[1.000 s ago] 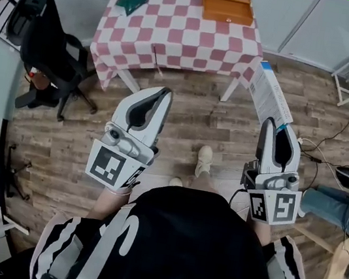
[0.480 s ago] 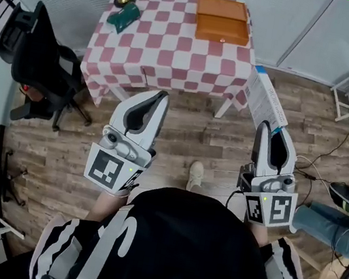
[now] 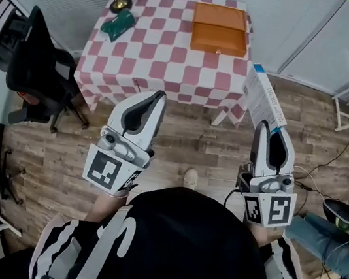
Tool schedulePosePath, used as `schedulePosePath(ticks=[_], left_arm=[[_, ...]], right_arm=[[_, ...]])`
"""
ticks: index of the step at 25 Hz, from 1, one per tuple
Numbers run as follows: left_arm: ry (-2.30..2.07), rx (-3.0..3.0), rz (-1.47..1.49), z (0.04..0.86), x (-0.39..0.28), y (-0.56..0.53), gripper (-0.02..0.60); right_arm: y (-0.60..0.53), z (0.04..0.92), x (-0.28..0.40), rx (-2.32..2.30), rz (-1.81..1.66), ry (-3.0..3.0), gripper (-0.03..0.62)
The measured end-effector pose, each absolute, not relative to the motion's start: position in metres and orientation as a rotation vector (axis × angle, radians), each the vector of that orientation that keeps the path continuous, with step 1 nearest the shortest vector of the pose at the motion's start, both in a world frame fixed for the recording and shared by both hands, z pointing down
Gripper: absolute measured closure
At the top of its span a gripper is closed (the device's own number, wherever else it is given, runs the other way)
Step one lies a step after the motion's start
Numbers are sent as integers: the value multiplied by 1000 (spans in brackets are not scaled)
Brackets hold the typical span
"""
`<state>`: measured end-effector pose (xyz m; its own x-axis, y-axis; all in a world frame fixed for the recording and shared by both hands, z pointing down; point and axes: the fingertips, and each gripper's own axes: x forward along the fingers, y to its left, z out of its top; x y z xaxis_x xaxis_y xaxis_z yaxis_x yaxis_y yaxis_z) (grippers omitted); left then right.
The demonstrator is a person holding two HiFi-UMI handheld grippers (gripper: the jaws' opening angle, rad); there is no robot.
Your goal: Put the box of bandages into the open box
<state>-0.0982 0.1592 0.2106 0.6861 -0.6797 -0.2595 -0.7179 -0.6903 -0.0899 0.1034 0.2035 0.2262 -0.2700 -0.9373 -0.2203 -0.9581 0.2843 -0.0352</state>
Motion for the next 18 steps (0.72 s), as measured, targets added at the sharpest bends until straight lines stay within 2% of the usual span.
schedulePosePath(ticks=[18], left_arm=[[1232,-2655,278,213,-59,121,581]], right_arm=[[150,233,153,-1672,120,2395,510]])
